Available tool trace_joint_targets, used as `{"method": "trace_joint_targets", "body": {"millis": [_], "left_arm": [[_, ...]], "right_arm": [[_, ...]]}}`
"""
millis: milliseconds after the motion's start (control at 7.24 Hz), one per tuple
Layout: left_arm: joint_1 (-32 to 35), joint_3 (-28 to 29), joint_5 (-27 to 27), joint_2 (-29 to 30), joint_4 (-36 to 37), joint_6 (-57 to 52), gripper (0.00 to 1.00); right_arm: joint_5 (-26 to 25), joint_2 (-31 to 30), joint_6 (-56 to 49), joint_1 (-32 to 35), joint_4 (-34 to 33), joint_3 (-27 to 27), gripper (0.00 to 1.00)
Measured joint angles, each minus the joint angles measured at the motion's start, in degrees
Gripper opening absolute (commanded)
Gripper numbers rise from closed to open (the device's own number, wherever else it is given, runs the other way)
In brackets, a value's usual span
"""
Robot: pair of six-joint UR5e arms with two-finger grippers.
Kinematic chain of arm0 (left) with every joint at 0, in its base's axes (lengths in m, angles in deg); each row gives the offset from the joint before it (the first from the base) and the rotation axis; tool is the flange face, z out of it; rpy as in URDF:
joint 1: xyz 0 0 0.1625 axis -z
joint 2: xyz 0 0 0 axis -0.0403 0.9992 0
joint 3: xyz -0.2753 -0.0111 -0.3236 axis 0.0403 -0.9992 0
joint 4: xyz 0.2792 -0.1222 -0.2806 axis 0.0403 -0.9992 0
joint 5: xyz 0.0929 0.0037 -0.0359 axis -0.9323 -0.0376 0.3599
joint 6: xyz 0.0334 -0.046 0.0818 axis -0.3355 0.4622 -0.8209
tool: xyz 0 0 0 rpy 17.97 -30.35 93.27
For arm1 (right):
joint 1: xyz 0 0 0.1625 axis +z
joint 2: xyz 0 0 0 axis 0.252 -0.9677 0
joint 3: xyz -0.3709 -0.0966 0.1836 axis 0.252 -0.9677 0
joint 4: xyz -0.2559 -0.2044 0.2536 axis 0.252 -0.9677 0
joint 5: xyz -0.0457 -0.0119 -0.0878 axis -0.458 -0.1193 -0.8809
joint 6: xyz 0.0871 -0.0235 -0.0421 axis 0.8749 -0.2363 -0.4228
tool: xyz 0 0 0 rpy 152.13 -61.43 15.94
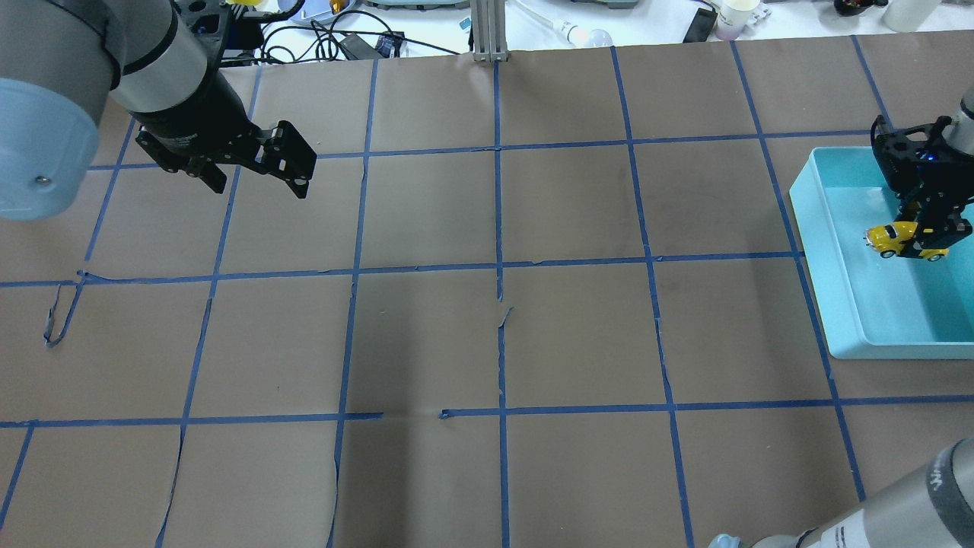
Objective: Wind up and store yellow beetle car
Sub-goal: 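Carry the car into the light-blue bin and open the right gripper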
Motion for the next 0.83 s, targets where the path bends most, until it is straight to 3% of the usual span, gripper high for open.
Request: {"method": "trace_joint_targets", "body": {"millis": [276,414,552,691,829], "left_arm": [[0.0,0.0,0.0,0.0,0.0,0.0,1.0],[0.1,0.0,0.0,0.0,0.0,0.0,1.0],[0.0,0.0,0.0,0.0,0.0,0.0,1.0],[0.0,0.0,0.0,0.0,0.0,0.0,1.0],[0.0,0.0,0.0,0.0,0.0,0.0,1.0]], "right_arm": [[-1.3,1.7,0.7,-0.3,-6.2,2.8,0.0],[-1.4,2.0,1.7,-0.3,-7.5,3.7,0.09],[-1.3,2.1,2.8,-0.3,-8.0,4.0,0.68],[-1.1,2.1,3.3,-0.3,-8.0,4.1,1.0],[-0.1,2.0,3.6,-0.3,-7.9,4.1,1.0]]}}
